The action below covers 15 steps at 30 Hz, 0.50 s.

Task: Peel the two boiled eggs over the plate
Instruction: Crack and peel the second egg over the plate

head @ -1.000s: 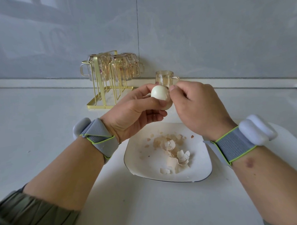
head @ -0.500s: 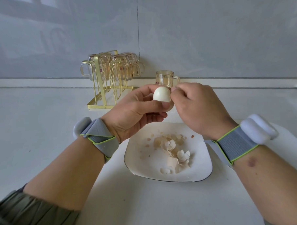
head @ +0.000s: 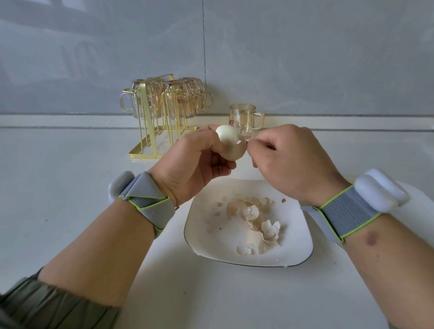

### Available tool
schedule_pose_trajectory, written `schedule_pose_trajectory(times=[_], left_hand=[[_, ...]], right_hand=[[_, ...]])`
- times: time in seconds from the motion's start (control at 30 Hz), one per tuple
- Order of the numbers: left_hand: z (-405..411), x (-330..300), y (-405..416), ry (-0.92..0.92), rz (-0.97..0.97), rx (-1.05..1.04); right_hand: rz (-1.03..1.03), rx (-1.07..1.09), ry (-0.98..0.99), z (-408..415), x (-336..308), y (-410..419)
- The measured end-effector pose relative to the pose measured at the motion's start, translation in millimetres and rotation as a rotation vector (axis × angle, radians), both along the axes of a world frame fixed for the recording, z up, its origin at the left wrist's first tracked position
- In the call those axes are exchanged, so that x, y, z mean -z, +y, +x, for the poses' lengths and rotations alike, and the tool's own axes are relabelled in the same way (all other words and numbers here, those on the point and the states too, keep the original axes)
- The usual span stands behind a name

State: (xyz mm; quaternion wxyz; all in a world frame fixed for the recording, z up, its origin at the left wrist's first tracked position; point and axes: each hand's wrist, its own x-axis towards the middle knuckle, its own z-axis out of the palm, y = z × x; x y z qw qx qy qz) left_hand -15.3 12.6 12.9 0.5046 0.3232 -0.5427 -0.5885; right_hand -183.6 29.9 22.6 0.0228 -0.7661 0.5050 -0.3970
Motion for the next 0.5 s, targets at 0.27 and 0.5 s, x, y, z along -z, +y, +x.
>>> schedule_pose_trajectory(times=[0.27, 0.5], left_hand=[[-0.5, -0.1, 0.6, -0.066, -0.06, 0.025], [-2.2, 0.4, 0.0, -0.084, -0.064, 0.029]], right_hand=[[-0.015, 0.015, -0.062, -1.6, 0.2, -1.1], [-0.052, -0.087, 0.002, 2.2, -0.1, 2.1]])
